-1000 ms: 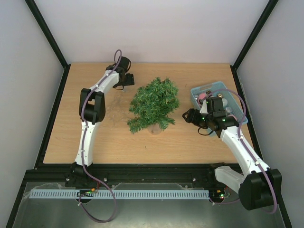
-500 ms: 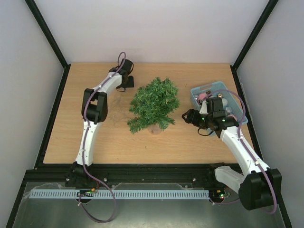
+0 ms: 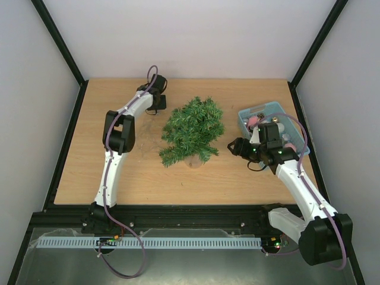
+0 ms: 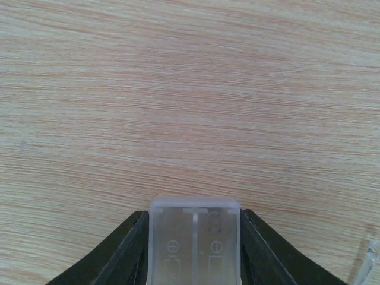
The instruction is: Decorate the small christmas tree
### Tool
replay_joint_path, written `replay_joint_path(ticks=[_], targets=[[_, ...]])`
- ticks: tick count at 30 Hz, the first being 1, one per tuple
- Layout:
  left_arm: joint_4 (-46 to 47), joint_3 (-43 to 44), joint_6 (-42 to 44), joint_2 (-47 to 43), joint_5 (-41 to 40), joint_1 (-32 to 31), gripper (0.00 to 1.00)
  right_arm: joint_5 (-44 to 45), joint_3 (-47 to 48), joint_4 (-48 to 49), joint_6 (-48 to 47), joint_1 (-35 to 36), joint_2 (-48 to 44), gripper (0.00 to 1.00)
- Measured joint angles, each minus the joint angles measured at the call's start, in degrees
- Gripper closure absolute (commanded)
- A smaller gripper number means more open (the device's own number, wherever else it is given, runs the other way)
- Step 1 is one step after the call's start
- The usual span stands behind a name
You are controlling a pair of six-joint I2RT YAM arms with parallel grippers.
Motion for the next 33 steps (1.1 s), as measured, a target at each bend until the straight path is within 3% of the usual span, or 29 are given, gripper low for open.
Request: replay_joint_path(ticks=[8,25,30,33], targets=[[-0.4,-4.3,-0.4,-4.4,-1.4,0.3,0.65,-0.1,1.0,-1.7,0.0,0.0,-2.7,0.33],[-0.1,-22.5,-0.7,-39.6,-5.0,0.9,0.68,-1.6,14.7,-12.5,-0.4,0.0,-11.9,0.33],[-4.5,-21.3,-1.2,-47.1,-4.2,0.5,0.67,-5.9,20.2,-14.5,-0.4,0.0,-12.4,0.35],[-8.8,-16.1,-1.5,-51.5,-2.8,-0.1,0.67,-9.2,24.2,-14.5,-0.2,0.0,-12.0,0.37]])
